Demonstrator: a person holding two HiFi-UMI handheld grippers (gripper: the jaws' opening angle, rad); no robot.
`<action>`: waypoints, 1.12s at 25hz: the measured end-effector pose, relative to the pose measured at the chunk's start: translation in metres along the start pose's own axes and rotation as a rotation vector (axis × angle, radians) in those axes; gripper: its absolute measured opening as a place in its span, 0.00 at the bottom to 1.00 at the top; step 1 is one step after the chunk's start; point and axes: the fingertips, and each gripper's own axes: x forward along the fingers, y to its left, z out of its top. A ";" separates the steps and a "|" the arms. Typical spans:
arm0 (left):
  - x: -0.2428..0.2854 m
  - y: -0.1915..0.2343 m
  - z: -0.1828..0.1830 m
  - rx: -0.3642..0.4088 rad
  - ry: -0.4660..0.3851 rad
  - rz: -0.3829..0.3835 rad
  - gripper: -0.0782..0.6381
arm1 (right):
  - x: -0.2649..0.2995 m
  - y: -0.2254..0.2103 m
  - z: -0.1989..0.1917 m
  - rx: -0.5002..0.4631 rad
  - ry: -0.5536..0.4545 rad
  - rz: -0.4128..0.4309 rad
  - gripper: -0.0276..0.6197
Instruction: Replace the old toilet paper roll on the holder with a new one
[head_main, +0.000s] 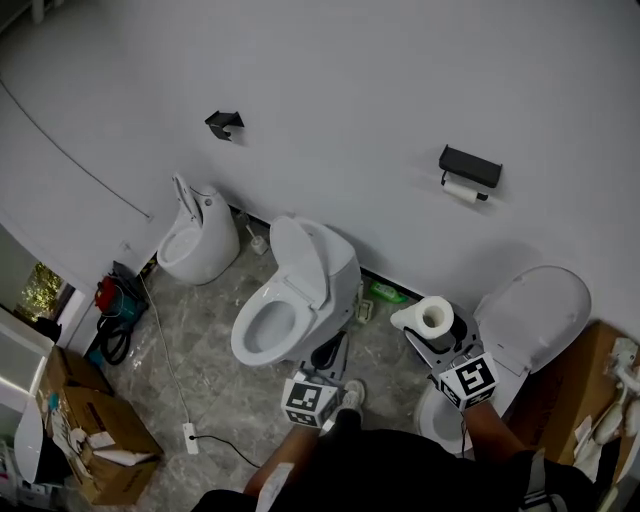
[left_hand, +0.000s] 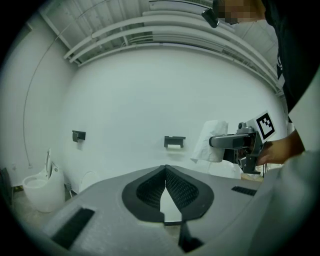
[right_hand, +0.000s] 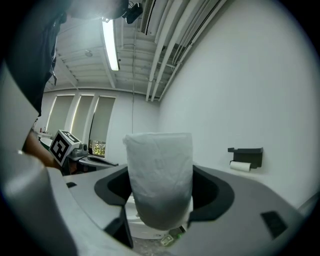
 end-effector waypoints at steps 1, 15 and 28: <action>0.009 0.007 0.003 0.003 0.000 -0.010 0.12 | 0.009 -0.004 0.001 -0.003 0.004 -0.004 0.53; 0.109 0.087 0.017 0.049 0.042 -0.186 0.12 | 0.104 -0.059 0.008 -0.010 0.024 -0.136 0.53; 0.187 0.116 0.025 0.101 0.044 -0.421 0.12 | 0.142 -0.096 -0.004 0.058 0.076 -0.337 0.53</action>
